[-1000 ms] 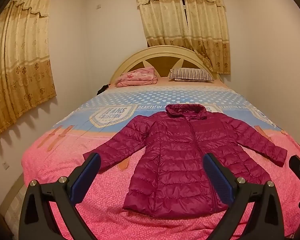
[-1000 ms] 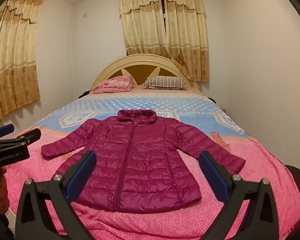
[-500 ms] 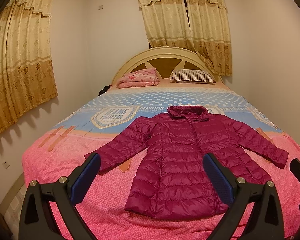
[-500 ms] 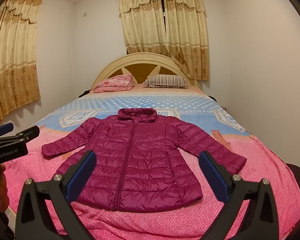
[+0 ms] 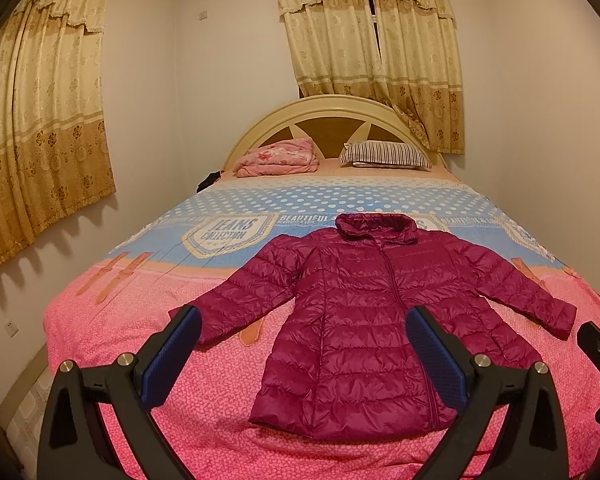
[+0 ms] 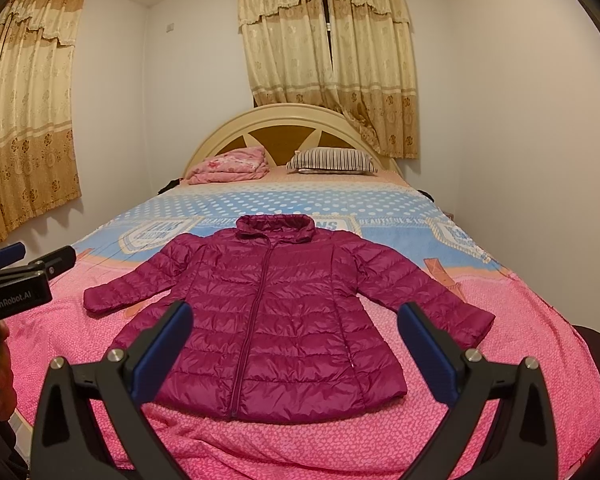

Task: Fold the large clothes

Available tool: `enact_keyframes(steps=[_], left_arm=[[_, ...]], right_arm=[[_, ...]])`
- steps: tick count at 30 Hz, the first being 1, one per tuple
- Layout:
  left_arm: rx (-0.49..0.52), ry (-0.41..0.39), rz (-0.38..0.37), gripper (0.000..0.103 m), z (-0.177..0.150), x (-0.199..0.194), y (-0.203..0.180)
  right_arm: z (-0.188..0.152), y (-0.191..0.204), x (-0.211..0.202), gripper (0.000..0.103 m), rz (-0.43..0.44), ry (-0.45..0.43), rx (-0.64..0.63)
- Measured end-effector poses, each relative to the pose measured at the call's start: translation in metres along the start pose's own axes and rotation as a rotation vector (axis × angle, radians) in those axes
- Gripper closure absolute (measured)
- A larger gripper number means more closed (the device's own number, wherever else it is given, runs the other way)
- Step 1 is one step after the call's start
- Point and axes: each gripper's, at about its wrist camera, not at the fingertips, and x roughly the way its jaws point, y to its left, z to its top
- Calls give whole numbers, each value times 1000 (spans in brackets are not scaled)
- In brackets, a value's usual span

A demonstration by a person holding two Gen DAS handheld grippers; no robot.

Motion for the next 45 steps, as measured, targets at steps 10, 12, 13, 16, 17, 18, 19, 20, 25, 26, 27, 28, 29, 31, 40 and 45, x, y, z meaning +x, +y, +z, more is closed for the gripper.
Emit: enact_keyframes(steps=[10, 12, 13, 16, 17, 18, 19, 20, 25, 26, 27, 28, 29, 31, 40, 45], left_arm=[[1, -1, 1, 1, -1, -1, 0], [1, -1, 1, 1, -1, -1, 0], [0, 0, 1, 1, -2, -1, 0], [0, -1, 4, 1, -1, -1, 1], [-1, -2, 4, 1, -1, -1, 2], [-1, -2, 5, 1, -1, -1, 2], [-1, -2, 5, 1, -1, 0, 3], [-1, -3, 5, 1, -1, 0, 3], [-1, -2, 5, 1, -1, 0, 4], [-2, -2, 4, 1, -1, 0, 4], [-1, -2, 4, 1, -1, 0, 4], [0, -2, 5, 1, -1, 0, 4], [-1, -2, 6, 1, -1, 0, 4], [-2, -2, 4, 1, -1, 0, 4], [-3, 0, 4, 1, -1, 0, 5], [3, 7, 3, 1, -3, 7, 4]], right_arm=[[0, 1, 1, 0, 5, 10, 0], [0, 2, 1, 0, 5, 10, 0], [0, 2, 1, 0, 4, 11, -1], [0, 1, 1, 0, 5, 10, 0], [-1, 2, 1, 0, 5, 10, 1], [0, 2, 1, 0, 3, 10, 0], [-1, 2, 1, 0, 3, 10, -1], [-1, 1, 1, 0, 3, 10, 0], [0, 2, 1, 0, 2, 11, 0], [0, 2, 1, 0, 3, 11, 0], [0, 1, 1, 0, 3, 11, 0], [0, 1, 1, 0, 3, 12, 1], [0, 1, 1, 0, 3, 12, 1], [0, 1, 1, 0, 3, 13, 2], [-3, 3, 1, 0, 4, 17, 5], [-6, 2, 4, 0, 16, 22, 19]])
